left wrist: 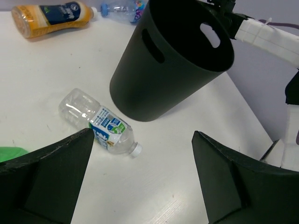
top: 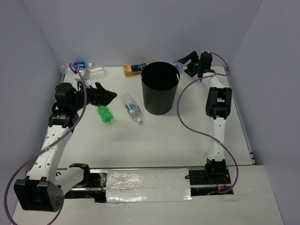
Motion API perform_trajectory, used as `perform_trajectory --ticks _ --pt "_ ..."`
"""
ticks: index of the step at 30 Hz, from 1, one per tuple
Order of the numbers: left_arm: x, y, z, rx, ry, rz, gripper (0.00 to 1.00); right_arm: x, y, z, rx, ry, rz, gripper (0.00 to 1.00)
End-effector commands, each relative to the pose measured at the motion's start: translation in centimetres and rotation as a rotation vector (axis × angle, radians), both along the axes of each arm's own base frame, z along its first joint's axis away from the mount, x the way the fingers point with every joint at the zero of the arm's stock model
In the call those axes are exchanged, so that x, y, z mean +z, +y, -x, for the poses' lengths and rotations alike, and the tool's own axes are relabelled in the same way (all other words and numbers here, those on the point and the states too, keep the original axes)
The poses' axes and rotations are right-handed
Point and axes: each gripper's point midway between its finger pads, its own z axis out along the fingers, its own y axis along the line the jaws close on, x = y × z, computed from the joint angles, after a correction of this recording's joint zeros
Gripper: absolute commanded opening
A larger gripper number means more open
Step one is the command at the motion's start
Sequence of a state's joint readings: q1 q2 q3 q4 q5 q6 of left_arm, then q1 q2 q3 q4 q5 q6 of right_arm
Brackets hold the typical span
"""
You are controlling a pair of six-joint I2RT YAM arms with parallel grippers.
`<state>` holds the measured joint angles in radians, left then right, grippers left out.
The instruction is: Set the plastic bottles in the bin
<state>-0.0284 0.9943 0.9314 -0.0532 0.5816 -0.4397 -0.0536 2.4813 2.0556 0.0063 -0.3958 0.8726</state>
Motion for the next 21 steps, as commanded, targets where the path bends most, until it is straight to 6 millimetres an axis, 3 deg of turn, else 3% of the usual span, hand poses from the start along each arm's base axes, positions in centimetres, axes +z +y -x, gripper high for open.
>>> perform_trajectory --ticks 1,2,3,12,18,20,21 --pt "0.7 0.8 -1.0 0.023 -0.04 -0.041 0.99 1.2 0.7 -2.7 -0.05 -0.037 -0.068 0.97" --pt "0.4 0.9 -1.2 0.025 -0.03 -0.044 0.99 1.7 0.7 -3.3 -0.056 -0.054 -0.078 0.98" --pt "0.3 1.0 -1.3 0.03 -0.025 -0.045 1.0 0.4 0.6 -3.6 -0.068 -0.035 -0.094 0.98" --pt "-0.4 1.8 -2.1 0.023 0.007 -0.008 0.99 -2.9 0.8 -5.7 -0.148 -0.029 -0.111 0.96" --pt "-0.6 2.1 -2.2 0.036 0.009 -0.013 0.99 -4.1 1.5 -6.7 -0.147 -0.081 -0.126 0.77" --pt "-0.7 2.2 -2.2 0.041 0.012 -0.013 0.99 -4.0 1.9 -6.7 -0.128 -0.093 -0.155 0.66" --pt "-0.7 2.3 -2.3 0.04 0.012 -0.014 0.99 -3.9 2.1 -6.6 -0.119 -0.098 -0.158 0.54"
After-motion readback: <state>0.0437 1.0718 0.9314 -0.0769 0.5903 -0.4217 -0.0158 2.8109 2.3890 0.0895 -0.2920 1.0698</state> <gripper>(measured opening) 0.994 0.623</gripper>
